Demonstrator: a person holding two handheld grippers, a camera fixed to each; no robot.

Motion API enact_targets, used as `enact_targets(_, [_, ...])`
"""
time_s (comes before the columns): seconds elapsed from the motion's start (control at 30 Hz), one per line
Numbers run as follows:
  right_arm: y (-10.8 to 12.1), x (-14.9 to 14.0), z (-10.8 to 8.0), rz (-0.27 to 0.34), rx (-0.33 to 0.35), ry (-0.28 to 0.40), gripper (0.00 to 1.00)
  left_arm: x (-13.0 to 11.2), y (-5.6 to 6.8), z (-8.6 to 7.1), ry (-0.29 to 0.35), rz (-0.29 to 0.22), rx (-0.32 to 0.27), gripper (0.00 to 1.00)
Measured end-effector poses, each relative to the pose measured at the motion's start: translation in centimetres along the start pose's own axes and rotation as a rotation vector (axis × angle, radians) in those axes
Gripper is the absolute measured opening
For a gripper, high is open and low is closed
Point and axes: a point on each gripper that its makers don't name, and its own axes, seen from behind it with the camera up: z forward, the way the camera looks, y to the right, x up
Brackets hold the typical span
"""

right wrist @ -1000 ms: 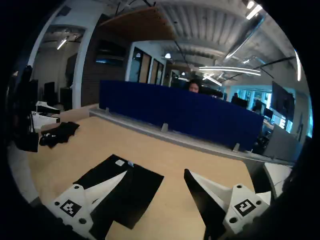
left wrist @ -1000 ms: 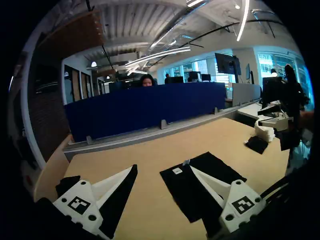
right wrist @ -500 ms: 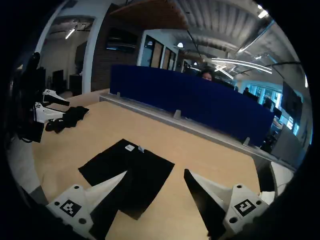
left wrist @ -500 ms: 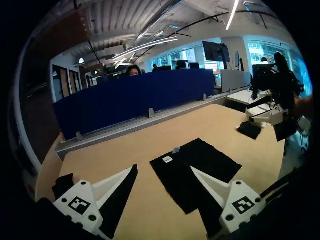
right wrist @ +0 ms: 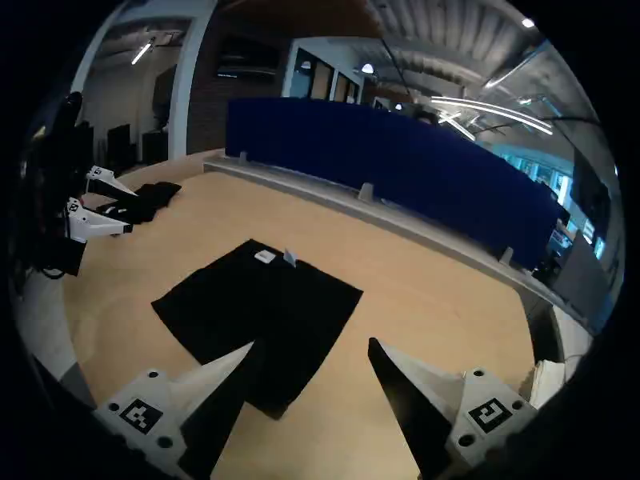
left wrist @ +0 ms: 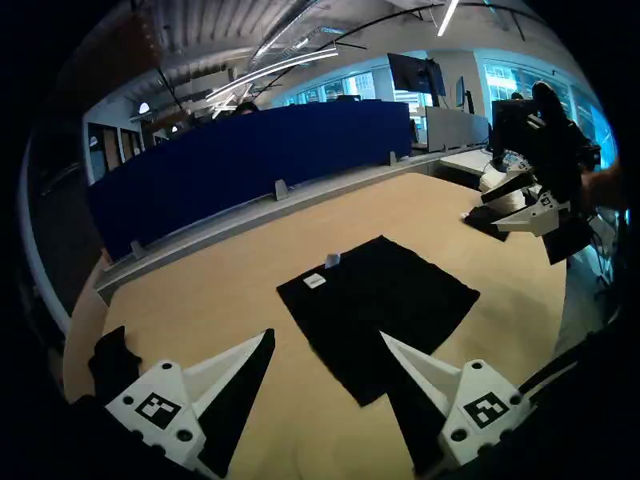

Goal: Fold towel

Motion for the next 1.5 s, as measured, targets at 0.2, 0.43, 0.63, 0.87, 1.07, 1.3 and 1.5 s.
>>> enact_targets(0.2, [-1.1, -3.1, 1.4, -0.002, 0.027, -0.057, 1.00, -3.1, 1.4, 1.5, -0.062, 0.011, -0.033, 0.86])
enact_targets(0.43, [-2.2, -6.1, 2.5, -0.001, 0.060, -0.115, 1.00, -6.4, 2.5, 2.7, -0.126, 0.005, -0.062, 0.87])
enact_targets(0.63, [-2.7, -7.6, 3.0, 0.002, 0.077, -0.145, 1.00, -8.4, 3.1, 3.3, -0.166, -0.003, -0.078, 0.87])
enact_targets(0.87, [-3.0, -9.1, 3.4, 0.002, 0.083, -0.180, 1.00, -10.1, 3.9, 4.1, -0.210, 0.005, -0.114, 0.87])
enact_targets(1.07, [-3.6, -10.9, 3.7, 0.012, 0.096, -0.214, 0.99, -11.5, 4.6, 5.0, -0.250, 0.022, -0.137, 0.87])
enact_targets(1.3, [-4.0, -11.9, 4.3, 0.031, 0.106, -0.231, 0.98, -13.0, 5.5, 6.2, -0.295, -0.002, -0.165, 0.87])
enact_targets(1.5, [-4.3, -12.3, 4.6, 0.024, 0.113, -0.240, 0.96, -13.5, 5.8, 6.4, -0.327, -0.005, -0.183, 0.87])
